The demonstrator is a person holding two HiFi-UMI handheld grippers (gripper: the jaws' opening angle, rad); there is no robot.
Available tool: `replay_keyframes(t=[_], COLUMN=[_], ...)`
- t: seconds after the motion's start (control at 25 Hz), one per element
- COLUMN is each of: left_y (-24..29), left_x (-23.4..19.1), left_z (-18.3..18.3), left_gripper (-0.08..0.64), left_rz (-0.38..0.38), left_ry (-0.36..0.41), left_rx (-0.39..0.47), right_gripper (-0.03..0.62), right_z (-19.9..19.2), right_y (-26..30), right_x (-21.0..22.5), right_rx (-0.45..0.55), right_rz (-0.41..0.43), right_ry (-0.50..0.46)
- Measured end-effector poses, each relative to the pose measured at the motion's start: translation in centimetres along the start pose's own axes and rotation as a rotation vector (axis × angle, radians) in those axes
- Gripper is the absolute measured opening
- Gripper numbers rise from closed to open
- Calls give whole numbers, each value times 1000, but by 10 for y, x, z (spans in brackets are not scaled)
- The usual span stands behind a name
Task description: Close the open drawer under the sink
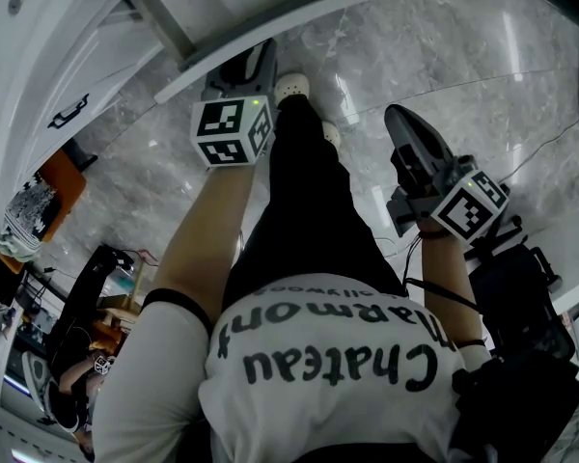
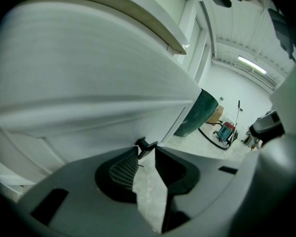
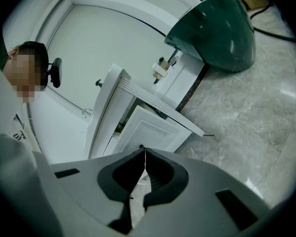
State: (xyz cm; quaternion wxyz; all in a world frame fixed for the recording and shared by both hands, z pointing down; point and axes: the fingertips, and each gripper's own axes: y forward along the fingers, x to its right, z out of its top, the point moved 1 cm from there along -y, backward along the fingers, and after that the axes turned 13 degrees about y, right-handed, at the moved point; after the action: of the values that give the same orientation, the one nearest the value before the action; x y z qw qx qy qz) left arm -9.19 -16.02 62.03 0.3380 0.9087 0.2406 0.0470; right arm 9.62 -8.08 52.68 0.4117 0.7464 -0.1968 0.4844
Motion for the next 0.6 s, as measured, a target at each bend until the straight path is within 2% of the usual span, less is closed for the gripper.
replay_keyframes(t=[0.6], left_y=[6], left_x=[-10], left_z=[12], left_gripper=[109], left_rz=[-8], left_ry=[-35], left_rx=[14], right_gripper=[12], right_z=[5], right_y=[14], right_x=[-4], right_rx=[-1], right_rz=[14], right_ry=[6])
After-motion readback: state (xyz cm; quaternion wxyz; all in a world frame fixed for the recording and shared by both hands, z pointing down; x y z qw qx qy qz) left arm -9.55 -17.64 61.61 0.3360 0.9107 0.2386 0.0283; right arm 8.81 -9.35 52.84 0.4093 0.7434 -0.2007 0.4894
